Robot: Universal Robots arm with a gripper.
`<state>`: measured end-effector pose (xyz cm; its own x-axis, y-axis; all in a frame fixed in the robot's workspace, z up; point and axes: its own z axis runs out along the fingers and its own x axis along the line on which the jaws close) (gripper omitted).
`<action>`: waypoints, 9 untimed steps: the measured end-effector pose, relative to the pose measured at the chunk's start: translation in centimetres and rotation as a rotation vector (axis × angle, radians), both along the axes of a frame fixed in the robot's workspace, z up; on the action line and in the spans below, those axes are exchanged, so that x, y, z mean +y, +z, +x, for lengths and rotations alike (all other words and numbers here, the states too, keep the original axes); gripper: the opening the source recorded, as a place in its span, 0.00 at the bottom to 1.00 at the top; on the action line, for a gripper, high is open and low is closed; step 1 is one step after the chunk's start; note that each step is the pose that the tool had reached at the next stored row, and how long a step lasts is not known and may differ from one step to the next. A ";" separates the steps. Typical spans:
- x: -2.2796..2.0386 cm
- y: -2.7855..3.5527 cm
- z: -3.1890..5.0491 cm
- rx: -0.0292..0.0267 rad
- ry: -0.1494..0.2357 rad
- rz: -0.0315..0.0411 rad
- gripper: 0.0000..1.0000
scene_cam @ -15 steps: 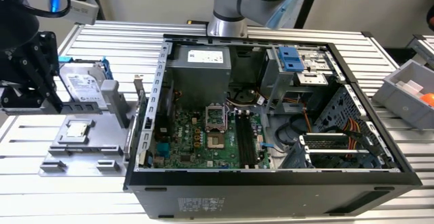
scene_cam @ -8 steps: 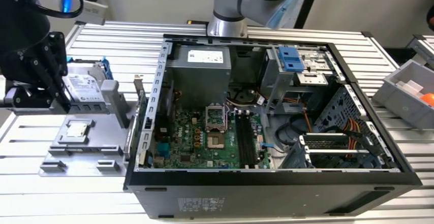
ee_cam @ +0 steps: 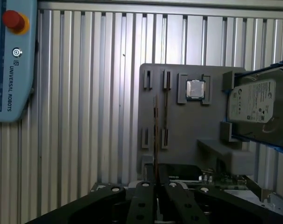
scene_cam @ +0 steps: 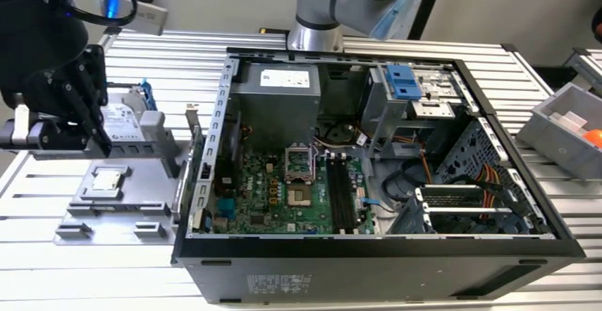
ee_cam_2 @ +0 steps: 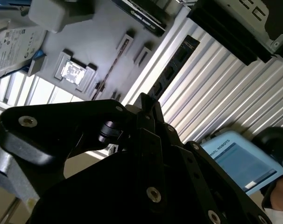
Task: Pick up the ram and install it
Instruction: 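Pick up the ram and move it above insertion slot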
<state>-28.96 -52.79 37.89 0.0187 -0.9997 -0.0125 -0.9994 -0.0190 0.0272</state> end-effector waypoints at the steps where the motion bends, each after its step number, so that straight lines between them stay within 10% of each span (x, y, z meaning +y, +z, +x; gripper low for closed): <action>1: 0.00 0.00 0.18 0.0000 0.000 0.0000 0.00; 9: 0.00 0.00 1.74 0.0000 0.000 0.0000 0.00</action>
